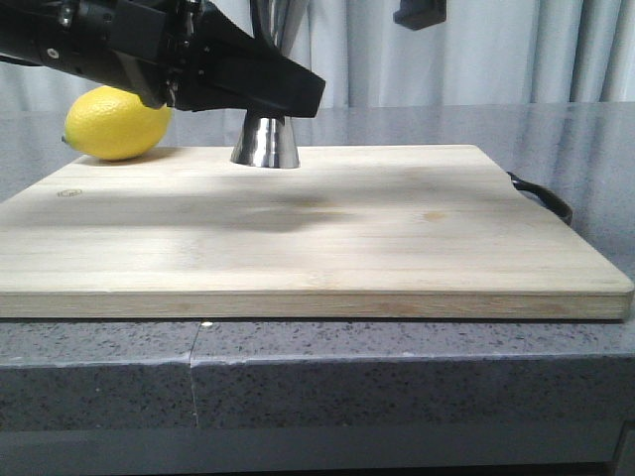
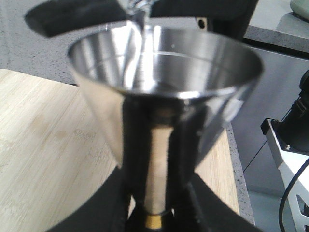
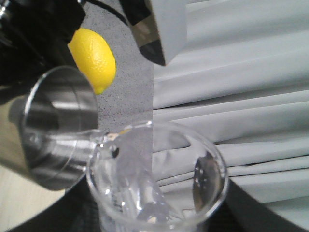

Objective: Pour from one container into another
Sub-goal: 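Tilt the beaker with the right gripper, pouring liquid into the jigger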

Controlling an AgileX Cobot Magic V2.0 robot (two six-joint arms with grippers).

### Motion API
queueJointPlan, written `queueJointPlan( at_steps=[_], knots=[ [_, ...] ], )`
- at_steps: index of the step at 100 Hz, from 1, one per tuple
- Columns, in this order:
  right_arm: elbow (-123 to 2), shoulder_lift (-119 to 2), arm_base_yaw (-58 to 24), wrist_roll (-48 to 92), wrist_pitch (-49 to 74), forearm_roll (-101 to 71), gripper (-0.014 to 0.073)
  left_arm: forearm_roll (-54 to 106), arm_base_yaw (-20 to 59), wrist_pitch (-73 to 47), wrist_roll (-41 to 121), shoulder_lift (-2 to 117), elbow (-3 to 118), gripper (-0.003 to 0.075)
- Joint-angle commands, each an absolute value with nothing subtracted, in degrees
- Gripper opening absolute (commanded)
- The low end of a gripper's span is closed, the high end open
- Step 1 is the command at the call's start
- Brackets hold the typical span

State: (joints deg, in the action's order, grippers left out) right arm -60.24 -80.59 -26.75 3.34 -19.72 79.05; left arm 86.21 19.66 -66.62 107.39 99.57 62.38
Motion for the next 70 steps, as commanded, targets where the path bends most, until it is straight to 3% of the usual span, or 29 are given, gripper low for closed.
queueJointPlan(
  at_steps=[1, 36, 70],
  knots=[
    [-62.5, -78.2, -26.6, 3.4, -20.3, 77.4, 0.0108, 90.7, 20.2, -73.3, 107.5, 96.6, 64.2, -0.0019],
    [-62.5, -76.7, -26.6, -10.5, -20.2, 70.5, 0.0109, 90.7, 20.2, -73.3, 107.5, 96.6, 64.2, -0.0019],
    [-62.4, -75.4, -24.3, -36.3, -18.5, 70.1, 0.0109, 90.7, 20.2, -73.3, 107.5, 96.6, 64.2, -0.0019]
  ],
)
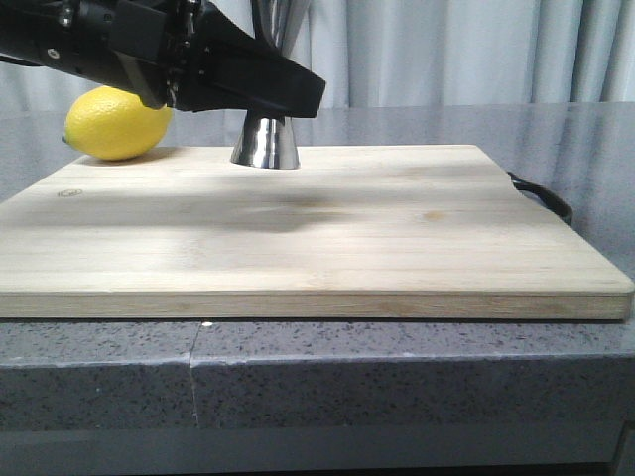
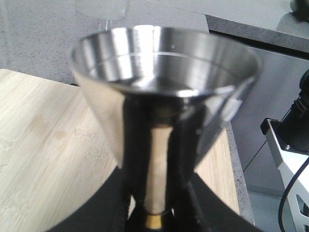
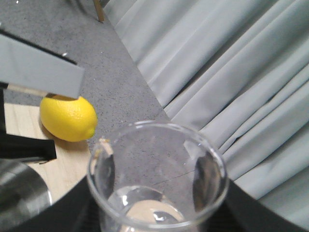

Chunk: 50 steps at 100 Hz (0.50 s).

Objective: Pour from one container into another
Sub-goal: 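Tilt the beaker with the right gripper, pouring liquid into the jigger, then lower the beaker onto the board with the right gripper and release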

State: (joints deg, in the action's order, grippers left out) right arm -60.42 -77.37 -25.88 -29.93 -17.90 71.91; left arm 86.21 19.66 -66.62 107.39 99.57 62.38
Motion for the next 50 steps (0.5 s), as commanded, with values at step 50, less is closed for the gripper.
queueJointPlan(
  at_steps=[50],
  knots=[
    [-56.2, -83.2, -10.3, -48.7, -31.1, 69.0, 0.0108, 90.7, 20.2, -73.3, 107.5, 96.6, 64.2, -0.0019]
  ],
)
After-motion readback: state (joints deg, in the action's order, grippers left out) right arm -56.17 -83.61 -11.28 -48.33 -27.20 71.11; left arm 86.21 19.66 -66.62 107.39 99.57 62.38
